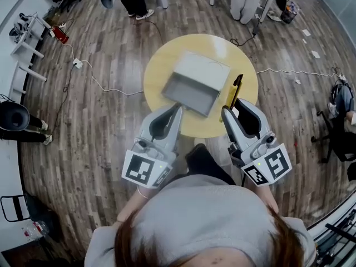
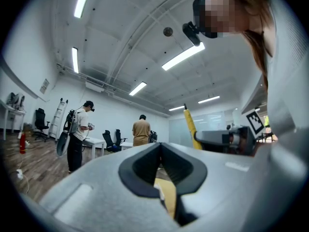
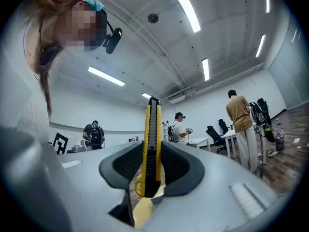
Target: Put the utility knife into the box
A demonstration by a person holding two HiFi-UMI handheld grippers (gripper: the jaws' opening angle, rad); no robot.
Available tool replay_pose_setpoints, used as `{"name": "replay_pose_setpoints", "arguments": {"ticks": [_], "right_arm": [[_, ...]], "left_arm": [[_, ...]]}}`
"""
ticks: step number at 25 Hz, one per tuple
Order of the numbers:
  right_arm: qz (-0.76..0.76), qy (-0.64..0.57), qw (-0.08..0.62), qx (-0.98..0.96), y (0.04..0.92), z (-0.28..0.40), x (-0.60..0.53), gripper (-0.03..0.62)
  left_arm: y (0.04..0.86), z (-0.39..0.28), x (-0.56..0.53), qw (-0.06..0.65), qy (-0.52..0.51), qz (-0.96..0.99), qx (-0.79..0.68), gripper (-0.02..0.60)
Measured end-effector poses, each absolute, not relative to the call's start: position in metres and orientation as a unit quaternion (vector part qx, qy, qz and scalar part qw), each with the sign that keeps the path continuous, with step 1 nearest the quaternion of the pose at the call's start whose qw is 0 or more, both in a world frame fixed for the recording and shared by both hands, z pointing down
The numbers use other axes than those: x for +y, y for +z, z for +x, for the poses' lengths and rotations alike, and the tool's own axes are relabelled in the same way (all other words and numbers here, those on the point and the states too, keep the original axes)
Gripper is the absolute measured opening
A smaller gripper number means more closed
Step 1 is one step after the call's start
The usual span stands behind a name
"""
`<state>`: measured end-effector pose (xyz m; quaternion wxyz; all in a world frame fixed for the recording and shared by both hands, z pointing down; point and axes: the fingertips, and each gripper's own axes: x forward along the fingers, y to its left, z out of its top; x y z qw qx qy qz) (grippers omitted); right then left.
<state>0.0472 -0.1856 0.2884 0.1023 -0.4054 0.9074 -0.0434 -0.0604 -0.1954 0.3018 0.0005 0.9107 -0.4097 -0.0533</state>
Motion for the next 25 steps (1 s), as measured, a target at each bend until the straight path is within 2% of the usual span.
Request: {"name": "replay_pose_setpoints", "arguments": {"ticks": [11, 18, 25], "right_arm": [[-0.354, -0.036, 0.084, 0.931, 0.282, 0.048, -0.295, 0.121], [-0.355, -0.040, 0.076, 0.931, 0.285, 0.035, -0.316, 0.121], [-0.365, -0.072, 0.006, 0.928, 0.334, 0.028, -0.332, 0.121]], "left_arm": [[0.285, -0.061, -0.302, -0.029, -0.058, 0.892, -0.448, 0.002], [0.281, -0.074, -0.323, -0.027, -0.051, 0.892, -0.448, 0.002], [0.287, -0.079, -0.354, -0.015, -0.051, 0.897, -0.438, 0.002]]}}
